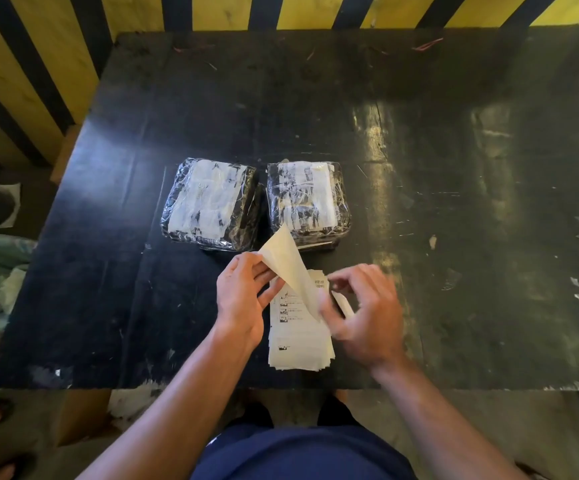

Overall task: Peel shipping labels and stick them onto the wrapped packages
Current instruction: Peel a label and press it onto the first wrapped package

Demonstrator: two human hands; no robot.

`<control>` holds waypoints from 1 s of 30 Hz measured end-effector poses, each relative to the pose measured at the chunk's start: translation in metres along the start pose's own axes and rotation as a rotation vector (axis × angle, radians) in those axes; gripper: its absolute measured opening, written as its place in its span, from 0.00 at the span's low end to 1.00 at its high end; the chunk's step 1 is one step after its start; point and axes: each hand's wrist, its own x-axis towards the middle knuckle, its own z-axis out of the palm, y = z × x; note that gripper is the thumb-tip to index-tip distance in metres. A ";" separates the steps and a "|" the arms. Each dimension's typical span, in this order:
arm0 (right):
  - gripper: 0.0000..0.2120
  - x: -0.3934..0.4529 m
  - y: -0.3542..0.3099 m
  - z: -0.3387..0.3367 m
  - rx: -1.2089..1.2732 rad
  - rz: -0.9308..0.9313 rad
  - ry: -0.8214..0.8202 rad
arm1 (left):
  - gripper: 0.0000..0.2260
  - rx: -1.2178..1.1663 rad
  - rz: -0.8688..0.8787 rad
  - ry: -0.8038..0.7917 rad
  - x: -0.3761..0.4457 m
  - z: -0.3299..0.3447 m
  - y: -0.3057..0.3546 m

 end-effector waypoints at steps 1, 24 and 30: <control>0.12 0.003 -0.012 0.003 -0.034 -0.061 -0.019 | 0.08 -0.016 -0.004 0.004 0.000 0.002 -0.001; 0.08 0.070 0.009 -0.018 1.028 0.956 -0.119 | 0.16 0.440 0.114 -0.286 0.022 -0.009 0.023; 0.06 0.076 0.009 -0.013 0.961 0.911 -0.099 | 0.06 0.440 0.165 -0.225 0.034 -0.003 0.021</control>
